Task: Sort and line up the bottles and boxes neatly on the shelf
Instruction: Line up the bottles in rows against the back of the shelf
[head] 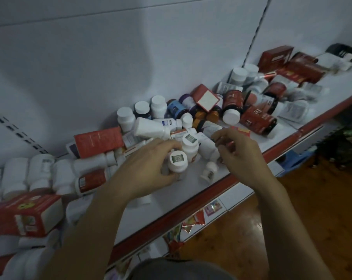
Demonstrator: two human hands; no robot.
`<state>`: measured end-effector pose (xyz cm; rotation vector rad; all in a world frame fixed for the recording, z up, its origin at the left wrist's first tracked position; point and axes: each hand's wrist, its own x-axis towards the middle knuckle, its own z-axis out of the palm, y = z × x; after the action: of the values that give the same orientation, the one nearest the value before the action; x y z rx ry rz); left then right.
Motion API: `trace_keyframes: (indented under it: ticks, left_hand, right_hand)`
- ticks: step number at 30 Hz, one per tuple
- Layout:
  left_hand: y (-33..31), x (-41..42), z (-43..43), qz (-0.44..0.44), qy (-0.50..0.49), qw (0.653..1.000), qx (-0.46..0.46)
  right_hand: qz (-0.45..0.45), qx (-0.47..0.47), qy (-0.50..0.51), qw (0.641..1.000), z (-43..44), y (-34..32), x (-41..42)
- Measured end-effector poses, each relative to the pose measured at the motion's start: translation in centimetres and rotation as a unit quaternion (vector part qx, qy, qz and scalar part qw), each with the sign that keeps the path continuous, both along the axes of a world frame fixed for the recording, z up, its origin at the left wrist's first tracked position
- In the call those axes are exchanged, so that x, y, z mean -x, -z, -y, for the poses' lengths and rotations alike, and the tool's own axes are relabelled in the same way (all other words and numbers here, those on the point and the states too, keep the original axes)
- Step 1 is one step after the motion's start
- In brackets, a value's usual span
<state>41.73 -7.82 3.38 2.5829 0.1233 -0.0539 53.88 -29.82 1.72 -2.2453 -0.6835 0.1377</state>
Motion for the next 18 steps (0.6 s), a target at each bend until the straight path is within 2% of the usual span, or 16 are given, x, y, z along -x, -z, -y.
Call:
trace_keyframes:
  ticks: [2, 7, 9, 13, 18]
  left_hand:
    - [-0.5, 0.3, -1.2, 0.001, -0.015, 1.000, -0.024]
    - [0.8, -1.0, -2.9, 0.093, -0.098, 0.989, -0.056]
    - [1.5, -1.7, -2.8, 0.110, -0.113, 0.985, -0.076]
    - [2.3, -3.6, -1.9, 0.079, -0.056, 0.974, -0.205]
    - [0.8, -5.4, -1.8, 0.011, 0.041, 0.948, -0.315]
  right_hand:
    - [-0.014, 0.063, -0.047, 0.997, 0.5, -0.1, 0.2]
    - [-0.023, 0.188, -0.167, 0.968, -0.3, 0.9, 1.3]
    - [-0.015, 0.215, -0.165, 0.963, -1.1, 1.3, 1.5]
    - [-0.018, 0.193, -0.141, 0.971, -1.9, 1.3, 1.1]
    - [-0.029, 0.110, -0.086, 0.990, -1.7, 0.0, 1.0]
